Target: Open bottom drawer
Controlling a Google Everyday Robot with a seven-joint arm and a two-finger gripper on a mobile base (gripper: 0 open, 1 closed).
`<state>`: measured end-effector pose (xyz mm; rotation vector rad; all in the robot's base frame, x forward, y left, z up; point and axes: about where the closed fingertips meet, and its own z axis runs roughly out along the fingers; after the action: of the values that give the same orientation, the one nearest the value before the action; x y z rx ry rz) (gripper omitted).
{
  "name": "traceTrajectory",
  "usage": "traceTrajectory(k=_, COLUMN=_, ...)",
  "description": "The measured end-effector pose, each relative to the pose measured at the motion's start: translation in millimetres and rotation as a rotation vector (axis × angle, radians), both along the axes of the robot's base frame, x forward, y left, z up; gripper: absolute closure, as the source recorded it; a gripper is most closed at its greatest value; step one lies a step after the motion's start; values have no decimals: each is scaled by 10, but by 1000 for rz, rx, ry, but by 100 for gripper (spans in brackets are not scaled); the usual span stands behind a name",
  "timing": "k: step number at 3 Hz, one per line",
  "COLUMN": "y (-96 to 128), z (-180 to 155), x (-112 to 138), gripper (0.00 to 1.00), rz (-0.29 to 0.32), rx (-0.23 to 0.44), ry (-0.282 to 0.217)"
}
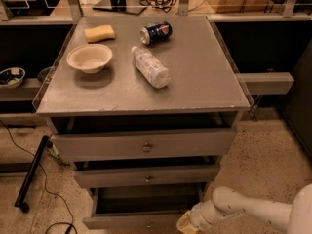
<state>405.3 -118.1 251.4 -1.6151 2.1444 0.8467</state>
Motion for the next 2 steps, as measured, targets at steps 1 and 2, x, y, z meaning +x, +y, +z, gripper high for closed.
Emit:
traceTrajectory(k=1, y=0, z=0, x=0, gripper=58, rz=0, rx=0, ry=0)
traceTrajectory(k=2, y=0, z=0, x=0, gripper=34, rz=0, rx=0, ry=0)
